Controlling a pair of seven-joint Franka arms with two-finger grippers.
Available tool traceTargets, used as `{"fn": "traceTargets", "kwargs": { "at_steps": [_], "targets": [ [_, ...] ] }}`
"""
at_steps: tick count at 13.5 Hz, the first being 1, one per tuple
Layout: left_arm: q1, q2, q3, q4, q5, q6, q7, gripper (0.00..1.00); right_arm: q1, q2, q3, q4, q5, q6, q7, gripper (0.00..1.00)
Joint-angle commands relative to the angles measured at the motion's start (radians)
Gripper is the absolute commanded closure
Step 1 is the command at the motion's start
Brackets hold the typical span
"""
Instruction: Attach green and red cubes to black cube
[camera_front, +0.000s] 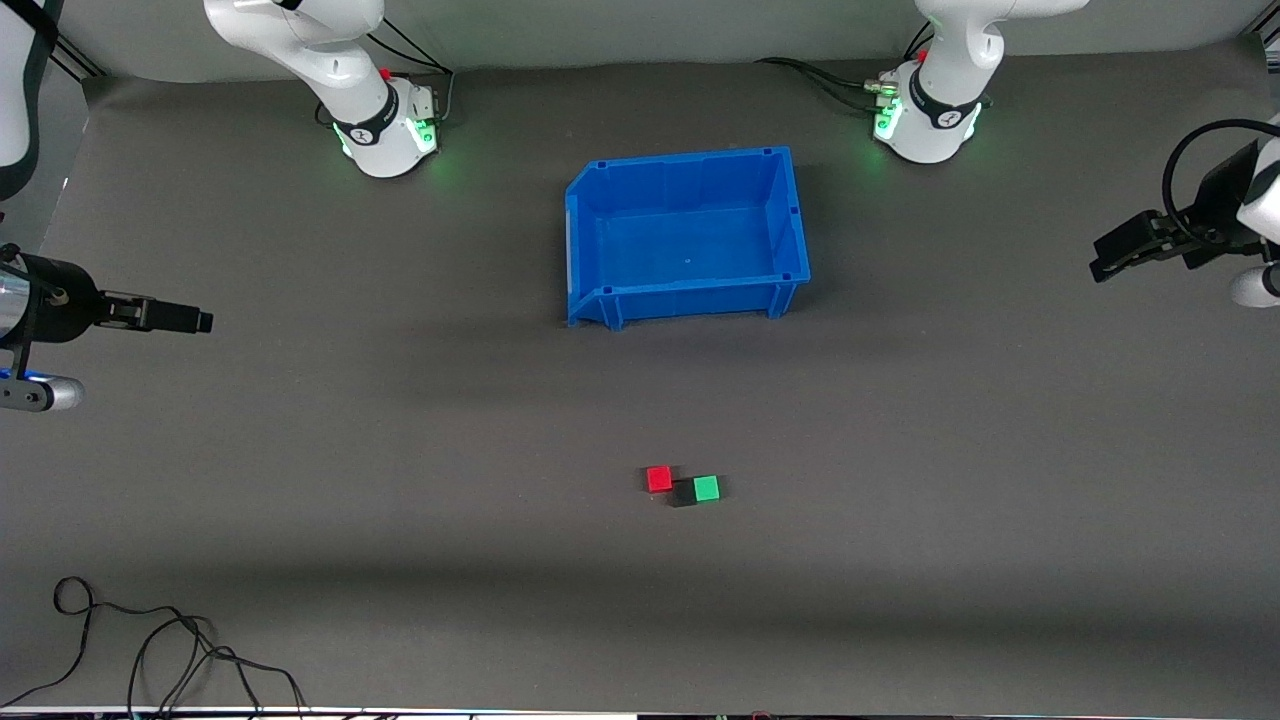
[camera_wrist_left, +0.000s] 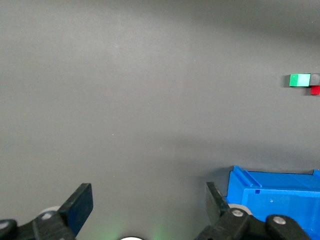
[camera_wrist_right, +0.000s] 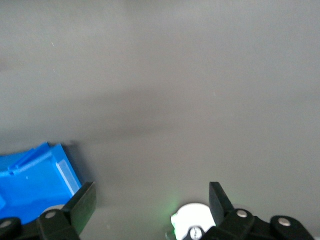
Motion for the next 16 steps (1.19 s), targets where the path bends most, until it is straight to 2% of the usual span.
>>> {"fn": "traceTargets", "kwargs": {
  "at_steps": [1,3,5,6,10,12,15,16],
  "targets": [
    [-0.008,0.064,0.009,0.083,0.011,-0.030,0.020,0.00,0.022,-0.121,-0.005,-0.171,-0.024,0.139,-0.025,0.00],
    [-0.015,0.067,0.009,0.083,0.014,-0.022,0.020,0.00,0.022,-0.181,-0.004,-0.272,-0.024,0.255,-0.028,0.00],
    [-0.019,0.075,0.008,0.078,0.046,-0.022,0.021,0.00,0.037,-0.212,-0.002,-0.324,-0.074,0.325,-0.044,0.00],
    [-0.019,0.078,0.008,0.072,0.069,-0.008,0.033,0.00,0.043,-0.210,-0.002,-0.323,-0.100,0.328,-0.085,0.00],
    [-0.021,0.079,0.005,0.054,0.061,0.009,0.066,0.00,0.036,-0.207,-0.005,-0.317,-0.097,0.325,-0.110,0.00],
    [-0.018,0.069,0.000,0.022,0.063,-0.004,0.096,0.00,-0.027,-0.209,0.019,-0.294,-0.079,0.320,-0.103,0.00],
    [-0.004,0.066,0.001,0.023,0.061,0.003,0.132,0.00,-0.063,-0.232,0.039,-0.283,-0.065,0.320,-0.102,0.00],
    [-0.004,0.066,0.003,0.026,0.061,0.003,0.132,0.00,-0.092,-0.238,0.073,-0.283,-0.070,0.320,-0.102,0.00]
  ]
}}
